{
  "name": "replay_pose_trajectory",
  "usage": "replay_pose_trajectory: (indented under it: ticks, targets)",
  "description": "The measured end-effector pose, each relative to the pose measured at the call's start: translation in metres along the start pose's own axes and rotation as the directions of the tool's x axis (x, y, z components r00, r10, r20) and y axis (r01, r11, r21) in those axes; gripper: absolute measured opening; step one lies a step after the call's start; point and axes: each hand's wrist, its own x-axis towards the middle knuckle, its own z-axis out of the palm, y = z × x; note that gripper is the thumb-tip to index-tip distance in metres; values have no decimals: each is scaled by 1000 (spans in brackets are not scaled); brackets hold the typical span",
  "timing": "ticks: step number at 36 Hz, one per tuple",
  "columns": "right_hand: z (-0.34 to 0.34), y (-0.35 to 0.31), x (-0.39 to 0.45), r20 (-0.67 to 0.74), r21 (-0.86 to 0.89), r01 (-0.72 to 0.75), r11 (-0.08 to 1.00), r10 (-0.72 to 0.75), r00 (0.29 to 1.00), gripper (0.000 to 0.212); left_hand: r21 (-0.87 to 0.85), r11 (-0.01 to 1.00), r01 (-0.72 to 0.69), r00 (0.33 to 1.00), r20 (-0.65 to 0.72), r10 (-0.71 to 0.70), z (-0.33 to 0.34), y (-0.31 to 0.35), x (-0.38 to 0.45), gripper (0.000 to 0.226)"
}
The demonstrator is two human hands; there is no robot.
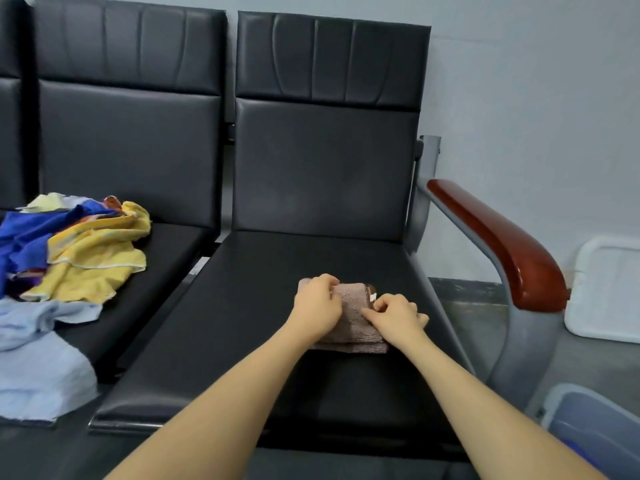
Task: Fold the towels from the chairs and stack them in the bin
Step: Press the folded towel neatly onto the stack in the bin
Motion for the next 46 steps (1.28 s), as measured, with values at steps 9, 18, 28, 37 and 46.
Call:
replay_pose_trajectory:
  ticks: [9,18,28,37,46]
  targets:
    - [0,-5,-3,-26,111,10,994,-8,1000,25,455,876,159,987,-84,-136,-3,-20,-10,45]
    - [2,2,-9,-161,-22,31,999,-34,986,22,459,865,203,978,-56,-199,8,-21,-8,45]
    - [16,2,-9,-202,-273,-102,956,47,978,80,528,845,88,996,-18,-92,11,-24,-8,40]
    - [17,-16,-9,-23,-289,-25,957,20,1000,49,559,829,-23,1000,13,18,6,-27,-13,36]
    - [17,-42,-29,-240,-126,213,969,-238,941,24,653,756,-51,981,-111,162,-32,-19,-20,54]
